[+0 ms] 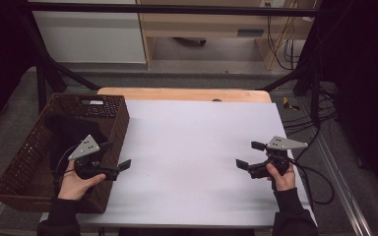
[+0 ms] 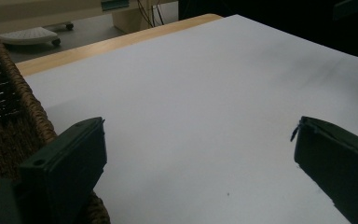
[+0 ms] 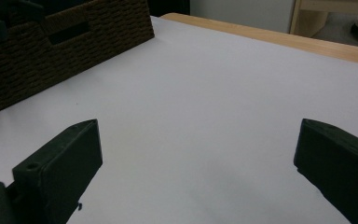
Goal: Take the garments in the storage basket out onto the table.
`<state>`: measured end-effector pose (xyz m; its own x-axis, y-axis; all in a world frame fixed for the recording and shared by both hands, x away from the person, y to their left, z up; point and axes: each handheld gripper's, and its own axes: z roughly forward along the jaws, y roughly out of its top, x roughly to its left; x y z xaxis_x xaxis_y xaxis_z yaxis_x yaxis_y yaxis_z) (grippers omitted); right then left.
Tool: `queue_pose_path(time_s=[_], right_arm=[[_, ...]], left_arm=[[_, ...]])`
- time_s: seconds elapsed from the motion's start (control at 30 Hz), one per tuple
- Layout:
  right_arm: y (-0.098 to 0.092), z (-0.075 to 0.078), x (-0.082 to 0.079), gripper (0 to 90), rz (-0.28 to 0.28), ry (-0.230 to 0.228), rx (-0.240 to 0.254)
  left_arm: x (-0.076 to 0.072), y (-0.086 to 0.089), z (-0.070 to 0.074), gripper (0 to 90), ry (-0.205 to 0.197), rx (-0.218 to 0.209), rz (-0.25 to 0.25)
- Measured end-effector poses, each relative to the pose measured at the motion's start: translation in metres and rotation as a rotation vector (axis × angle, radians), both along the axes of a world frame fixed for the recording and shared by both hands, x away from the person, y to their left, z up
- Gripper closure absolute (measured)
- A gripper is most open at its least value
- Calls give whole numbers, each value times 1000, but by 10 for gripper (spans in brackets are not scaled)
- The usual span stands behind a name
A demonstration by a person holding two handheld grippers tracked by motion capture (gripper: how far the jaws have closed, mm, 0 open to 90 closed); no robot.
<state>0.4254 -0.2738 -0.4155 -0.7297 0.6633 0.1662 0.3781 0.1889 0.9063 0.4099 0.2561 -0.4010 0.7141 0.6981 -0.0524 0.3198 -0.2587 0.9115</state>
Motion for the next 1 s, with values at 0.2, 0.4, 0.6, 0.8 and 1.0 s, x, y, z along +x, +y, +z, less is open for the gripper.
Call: queue_pose_path(time_s=[0.2,0.4,0.6,0.8,1.0], right_arm=[[-1,0,0,12,-2,-2,7],[-2,0,0,11,-6,-1,4],[-1,-1,1,10,-5,4,-1],[-1,-1,1,9,-8,8,1],[0,-2,2,8,-4,10,-5]], left_arm=[[0,0,1,19,5,1,-4],[-1,0,2,18,5,3,2],[-2,0,4,18,12,-5,-1],[-3,4,7,17,13,-8,23],[-6,13,13,13,5,-13,56]])
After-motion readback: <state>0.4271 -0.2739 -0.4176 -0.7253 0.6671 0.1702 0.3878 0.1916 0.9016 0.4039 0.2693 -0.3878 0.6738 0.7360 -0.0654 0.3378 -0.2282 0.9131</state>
